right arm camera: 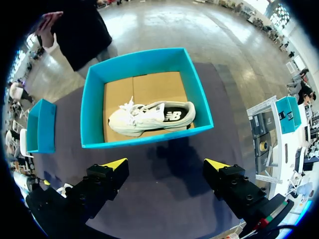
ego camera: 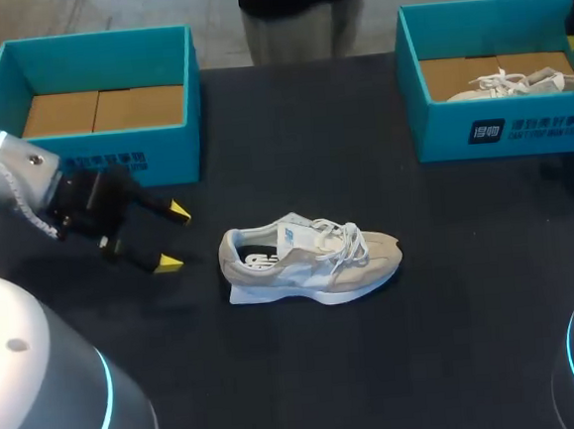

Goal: Take the shoe out of the shoebox, open the shoe tongue, remove and reinsert the insole, then place the shoe into the shoebox

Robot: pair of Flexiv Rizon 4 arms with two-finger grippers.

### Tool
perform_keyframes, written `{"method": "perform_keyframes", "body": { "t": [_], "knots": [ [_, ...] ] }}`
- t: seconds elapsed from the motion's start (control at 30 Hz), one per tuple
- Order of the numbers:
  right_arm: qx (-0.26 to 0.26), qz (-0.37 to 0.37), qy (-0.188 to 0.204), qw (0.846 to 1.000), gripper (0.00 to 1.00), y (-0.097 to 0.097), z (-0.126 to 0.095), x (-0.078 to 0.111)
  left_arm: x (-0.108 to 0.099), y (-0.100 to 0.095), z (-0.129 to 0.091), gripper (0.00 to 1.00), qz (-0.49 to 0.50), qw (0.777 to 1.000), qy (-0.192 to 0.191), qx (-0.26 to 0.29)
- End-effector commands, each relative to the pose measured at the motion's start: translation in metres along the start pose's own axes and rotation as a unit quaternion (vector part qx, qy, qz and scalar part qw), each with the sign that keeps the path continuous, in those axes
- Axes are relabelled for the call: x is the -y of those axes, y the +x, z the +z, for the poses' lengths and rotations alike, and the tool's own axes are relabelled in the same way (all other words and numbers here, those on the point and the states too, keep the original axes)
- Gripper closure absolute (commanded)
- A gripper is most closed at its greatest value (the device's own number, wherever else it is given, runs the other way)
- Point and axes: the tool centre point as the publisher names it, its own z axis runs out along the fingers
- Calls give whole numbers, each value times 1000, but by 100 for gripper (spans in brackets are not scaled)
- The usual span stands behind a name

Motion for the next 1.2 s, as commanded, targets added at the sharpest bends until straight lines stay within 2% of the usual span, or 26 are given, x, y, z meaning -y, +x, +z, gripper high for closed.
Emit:
{"method": "perform_keyframes", "body": {
  "t": [0.03, 0.2, 0.47, 0.67, 1.2],
  "knots": [
    [0, 0, -1, 1000, 0, 0, 0, 1, -13, -5, 11, 0, 13, 1000, 17, 2],
    [0, 0, -1, 1000, 0, 0, 0, 1, -32, -11, 19, 0, 2, 999, 36, -2],
    [0, 0, -1, 1000, 0, 0, 0, 1, -51, -9, 24, 0, 1, 998, 58, 7],
    [0, 0, -1, 1000, 0, 0, 0, 1, -55, -8, 24, 0, -12, 996, 83, 19],
    [0, 0, -1, 1000, 0, 0, 0, 1, -55, -8, 24, 0, -12, 996, 83, 19]
  ]
}}
